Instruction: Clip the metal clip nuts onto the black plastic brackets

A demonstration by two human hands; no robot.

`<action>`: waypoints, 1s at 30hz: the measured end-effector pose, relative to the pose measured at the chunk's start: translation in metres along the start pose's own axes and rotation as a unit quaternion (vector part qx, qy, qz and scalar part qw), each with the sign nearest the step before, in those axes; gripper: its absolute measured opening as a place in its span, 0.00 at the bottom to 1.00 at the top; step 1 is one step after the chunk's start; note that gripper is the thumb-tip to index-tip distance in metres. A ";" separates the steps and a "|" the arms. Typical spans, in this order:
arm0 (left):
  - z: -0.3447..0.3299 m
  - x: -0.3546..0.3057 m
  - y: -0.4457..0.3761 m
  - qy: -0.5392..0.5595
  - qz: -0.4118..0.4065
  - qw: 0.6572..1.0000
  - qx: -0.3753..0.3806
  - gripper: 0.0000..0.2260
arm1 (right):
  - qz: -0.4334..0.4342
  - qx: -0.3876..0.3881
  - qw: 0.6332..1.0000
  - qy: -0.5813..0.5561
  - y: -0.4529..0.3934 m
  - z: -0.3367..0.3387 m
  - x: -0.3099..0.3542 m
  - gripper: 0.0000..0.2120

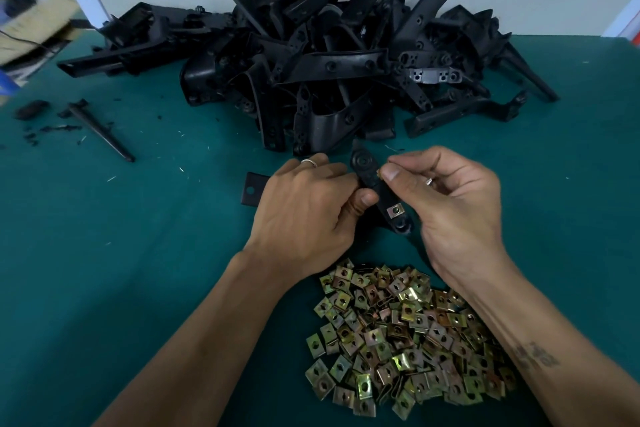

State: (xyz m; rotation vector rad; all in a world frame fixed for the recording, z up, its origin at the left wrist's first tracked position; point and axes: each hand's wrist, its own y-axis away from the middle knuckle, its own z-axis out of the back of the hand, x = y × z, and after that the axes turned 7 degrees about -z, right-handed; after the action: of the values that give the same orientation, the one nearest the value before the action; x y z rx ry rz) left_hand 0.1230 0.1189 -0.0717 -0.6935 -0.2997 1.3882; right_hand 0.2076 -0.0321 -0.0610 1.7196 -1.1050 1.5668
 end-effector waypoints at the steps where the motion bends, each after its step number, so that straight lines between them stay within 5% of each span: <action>1: 0.000 0.000 0.000 0.000 0.000 1.000 0.001 0.22 | 0.001 0.002 1.000 -0.002 0.001 -0.001 0.000 0.06; 7: 0.001 0.001 0.000 0.000 -0.018 1.000 -0.018 0.16 | -0.034 0.056 0.998 -0.010 0.007 0.001 0.006 0.09; 21: 0.004 0.001 0.002 -0.059 0.028 0.998 0.010 0.19 | -0.003 0.148 0.986 0.080 0.011 0.005 0.011 0.14; 26: 0.013 -0.009 -0.012 0.028 0.155 0.983 -0.089 0.20 | -0.018 0.084 0.979 0.184 0.008 0.011 0.019 0.16; 30: 0.017 -0.028 -0.036 0.192 0.210 0.938 -0.197 0.18 | -0.039 0.059 0.971 0.229 0.040 0.001 0.042 0.08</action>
State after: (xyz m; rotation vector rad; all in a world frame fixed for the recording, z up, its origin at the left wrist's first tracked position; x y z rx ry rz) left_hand 0.1363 0.0961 -0.0315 -1.4040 -0.1179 1.5695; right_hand 0.1726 -0.0618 -0.0252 1.3494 -0.7160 1.8833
